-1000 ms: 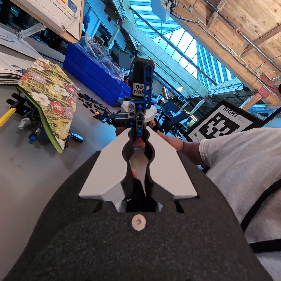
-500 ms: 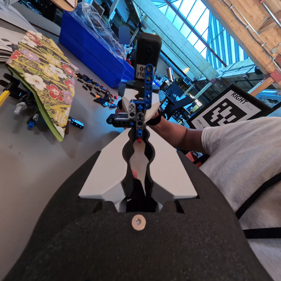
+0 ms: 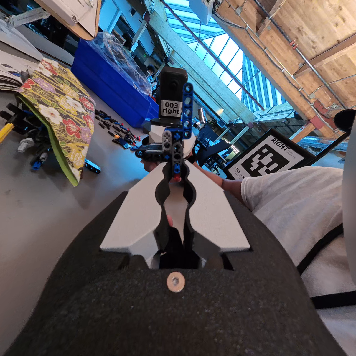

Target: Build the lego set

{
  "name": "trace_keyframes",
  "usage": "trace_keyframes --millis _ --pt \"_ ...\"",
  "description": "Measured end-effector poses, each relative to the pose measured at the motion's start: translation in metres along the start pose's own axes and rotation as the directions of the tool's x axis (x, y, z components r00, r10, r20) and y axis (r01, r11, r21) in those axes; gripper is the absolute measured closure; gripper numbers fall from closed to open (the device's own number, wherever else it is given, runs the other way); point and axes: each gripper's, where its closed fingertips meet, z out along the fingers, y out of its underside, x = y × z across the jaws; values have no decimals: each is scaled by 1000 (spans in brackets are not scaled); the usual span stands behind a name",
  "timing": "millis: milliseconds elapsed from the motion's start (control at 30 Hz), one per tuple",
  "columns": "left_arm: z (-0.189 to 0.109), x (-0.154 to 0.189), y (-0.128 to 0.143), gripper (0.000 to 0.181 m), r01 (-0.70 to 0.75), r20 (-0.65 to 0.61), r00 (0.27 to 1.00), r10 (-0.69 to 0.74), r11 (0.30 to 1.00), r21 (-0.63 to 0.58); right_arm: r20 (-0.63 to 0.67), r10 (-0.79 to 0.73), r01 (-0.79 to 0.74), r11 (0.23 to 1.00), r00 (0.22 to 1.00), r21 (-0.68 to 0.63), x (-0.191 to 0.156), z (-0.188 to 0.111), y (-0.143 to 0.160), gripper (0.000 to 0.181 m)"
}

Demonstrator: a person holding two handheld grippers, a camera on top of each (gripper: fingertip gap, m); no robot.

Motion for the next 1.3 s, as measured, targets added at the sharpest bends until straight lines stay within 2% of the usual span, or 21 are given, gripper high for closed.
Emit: trace_keyframes --millis 167,267,533,733,900,967,1067,1100,1167,1233,1300 --pt "3 5 6 176 -47 -6 999 47 998 -36 19 -21 22 999 1000 -38 -5 4 5 169" --pt "3 5 6 176 -50 -5 999 50 998 -36 16 -53 54 997 998 -57 -8 5 8 176" --pt "11 4 8 176 -117 57 991 118 993 -21 -19 -68 66 995 998 -76 -6 0 9 176" --pt "14 5 17 175 -165 65 983 172 981 -105 -26 -105 100 984 994 -144 -8 -5 18 176" --pt "12 4 21 175 -155 49 985 163 977 -145 -4 -61 59 984 998 -168 -9 -2 23 176" --pt "10 3 13 175 -124 46 991 128 989 -80 -21 -61 58 990 998 -132 -7 0 16 176" --pt "7 -5 0 176 -89 91 992 89 996 4 -153 -190 174 978 970 -111 4 2 4 169" --pt "5 -3 -3 176 -112 92 990 109 993 30 -182 -226 213 973 957 -90 2 3 -2 159" --pt "3 -4 -8 175 -171 154 975 160 983 62 -281 -261 260 965 924 -41 1 3 -14 151" --pt "2 -3 -11 175 -281 239 937 257 957 70 -419 -273 299 954 866 -4 4 2 -21 133" --pt "-1 -5 -18 175 -403 375 860 347 911 82 -498 -266 331 942 826 46 -3 9 -23 125"
